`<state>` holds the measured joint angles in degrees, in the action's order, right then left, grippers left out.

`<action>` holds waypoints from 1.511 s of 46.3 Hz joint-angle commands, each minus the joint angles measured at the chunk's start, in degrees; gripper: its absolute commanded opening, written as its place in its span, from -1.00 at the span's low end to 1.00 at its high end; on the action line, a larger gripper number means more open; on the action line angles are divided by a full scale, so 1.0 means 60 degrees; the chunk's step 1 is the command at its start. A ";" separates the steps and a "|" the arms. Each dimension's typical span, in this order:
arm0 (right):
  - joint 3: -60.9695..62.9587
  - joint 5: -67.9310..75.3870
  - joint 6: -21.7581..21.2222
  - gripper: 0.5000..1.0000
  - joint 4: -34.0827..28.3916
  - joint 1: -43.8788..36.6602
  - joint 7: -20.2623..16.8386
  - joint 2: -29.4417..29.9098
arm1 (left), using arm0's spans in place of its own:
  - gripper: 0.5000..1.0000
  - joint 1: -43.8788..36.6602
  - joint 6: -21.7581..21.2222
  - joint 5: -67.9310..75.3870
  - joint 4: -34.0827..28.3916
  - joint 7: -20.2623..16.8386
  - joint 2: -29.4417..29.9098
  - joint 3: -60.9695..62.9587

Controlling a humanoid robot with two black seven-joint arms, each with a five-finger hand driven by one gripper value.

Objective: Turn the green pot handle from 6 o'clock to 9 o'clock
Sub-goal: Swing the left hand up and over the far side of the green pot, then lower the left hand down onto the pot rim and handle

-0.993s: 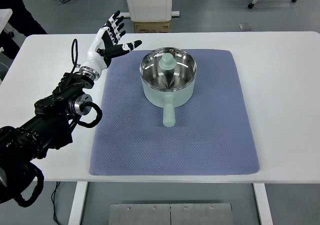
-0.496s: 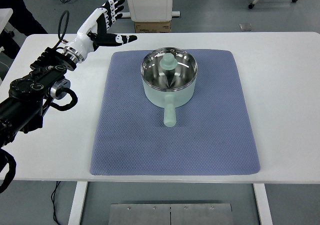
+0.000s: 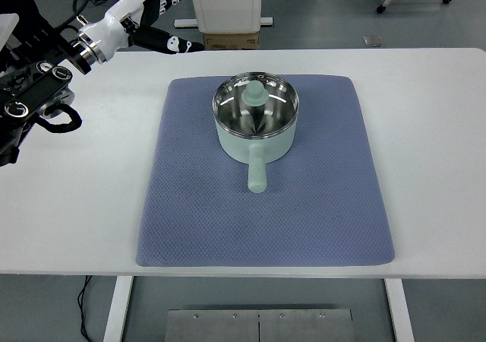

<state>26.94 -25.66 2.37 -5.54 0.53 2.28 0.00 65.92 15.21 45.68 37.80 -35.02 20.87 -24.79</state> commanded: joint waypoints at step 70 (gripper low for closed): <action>-0.0008 -0.0001 0.0000 1.00 0.0000 0.0000 0.0001 0.0000 | 1.00 0.2973 0.2871 0.6243 0.3266 0.0003 -0.0328 0.2184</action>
<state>26.93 -25.66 2.37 -5.54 0.52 2.28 0.00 83.79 32.54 82.81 56.99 -35.00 19.31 -11.71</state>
